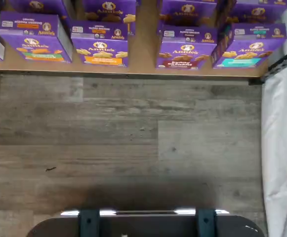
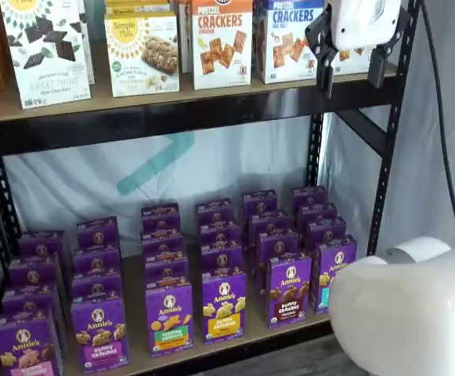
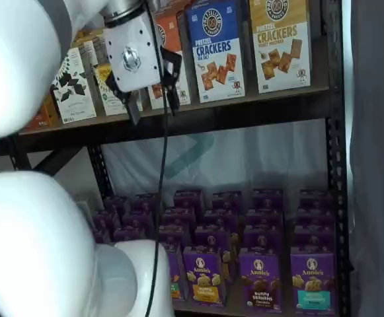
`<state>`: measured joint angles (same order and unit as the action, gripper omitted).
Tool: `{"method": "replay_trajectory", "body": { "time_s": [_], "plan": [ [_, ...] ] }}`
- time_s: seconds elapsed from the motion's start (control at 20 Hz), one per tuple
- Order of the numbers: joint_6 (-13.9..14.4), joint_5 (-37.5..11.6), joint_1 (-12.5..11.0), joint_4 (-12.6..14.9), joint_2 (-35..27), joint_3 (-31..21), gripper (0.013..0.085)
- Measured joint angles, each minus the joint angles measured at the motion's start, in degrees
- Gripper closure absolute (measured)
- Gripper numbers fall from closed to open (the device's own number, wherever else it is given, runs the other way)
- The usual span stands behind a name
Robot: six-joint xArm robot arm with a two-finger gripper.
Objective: Pick up the purple box with a brown patch in the center, on the bottom shelf, the fifth box from the left
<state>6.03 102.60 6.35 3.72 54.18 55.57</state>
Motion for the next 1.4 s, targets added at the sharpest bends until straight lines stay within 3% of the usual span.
{"method": "replay_trajectory", "body": {
  "time_s": [0.25,0.55,0.85,1.05,1.2,1.4],
  "plan": [
    [-1.28,-2.96,-1.76,-1.48,0.75,-3.97,0.0130],
    [-0.24,-8.73,-0.89,-0.23,2.49,-12.19,0.0130],
    [-1.71,-14.73,-2.73,-3.06,3.04,-21.09,0.0130],
    [-3.81,-21.49,-4.73,-4.97,3.33,-28.32,0.0130],
    [-4.61,-26.66,-5.54,-4.52,1.44,-32.78,0.0130],
    [-3.98,-33.44,-5.75,-1.88,-1.90,-36.76,0.0130]
  ]
}}
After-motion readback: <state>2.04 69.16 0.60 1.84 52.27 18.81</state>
